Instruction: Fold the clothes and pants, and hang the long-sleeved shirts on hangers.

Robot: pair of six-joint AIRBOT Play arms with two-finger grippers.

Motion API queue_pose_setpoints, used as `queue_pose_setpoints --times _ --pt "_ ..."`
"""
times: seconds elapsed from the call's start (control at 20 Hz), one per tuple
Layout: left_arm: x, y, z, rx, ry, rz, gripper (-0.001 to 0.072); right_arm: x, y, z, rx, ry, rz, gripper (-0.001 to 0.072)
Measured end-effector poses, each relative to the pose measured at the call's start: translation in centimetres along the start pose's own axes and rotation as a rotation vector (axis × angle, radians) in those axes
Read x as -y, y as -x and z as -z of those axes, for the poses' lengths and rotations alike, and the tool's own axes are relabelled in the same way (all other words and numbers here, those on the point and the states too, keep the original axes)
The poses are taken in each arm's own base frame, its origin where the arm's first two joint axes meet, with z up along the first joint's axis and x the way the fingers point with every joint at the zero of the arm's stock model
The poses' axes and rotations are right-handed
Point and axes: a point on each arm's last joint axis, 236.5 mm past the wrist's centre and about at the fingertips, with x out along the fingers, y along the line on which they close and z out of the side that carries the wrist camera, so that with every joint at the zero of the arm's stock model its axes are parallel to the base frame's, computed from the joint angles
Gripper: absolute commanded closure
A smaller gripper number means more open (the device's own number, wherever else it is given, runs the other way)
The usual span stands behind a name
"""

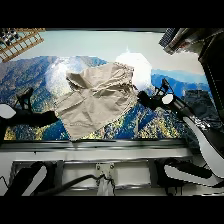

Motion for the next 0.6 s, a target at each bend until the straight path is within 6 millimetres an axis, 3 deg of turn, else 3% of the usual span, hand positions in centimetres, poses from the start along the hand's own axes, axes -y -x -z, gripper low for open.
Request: queue_pose_setpoints --times 0.35,0.55,0.6 --pt "0.8 -3.4 6.1 -0.156 0.178 0.091 0.0415 -0.4 0.1 -0.6 0.02 -0.003 -0.011 0.0675" --pt "2.6 -5.0 7.9 -0.194 0.195 0.15 0.0413 -0.4 0.1 -0.5 0.018 0.004 -0.011 0.0675" --pt "3.0 -5.3 8.1 -0.196 0.189 0.159 0.0349 -0.4 0.1 -0.4 0.013 0.007 -0.01 0.0675"
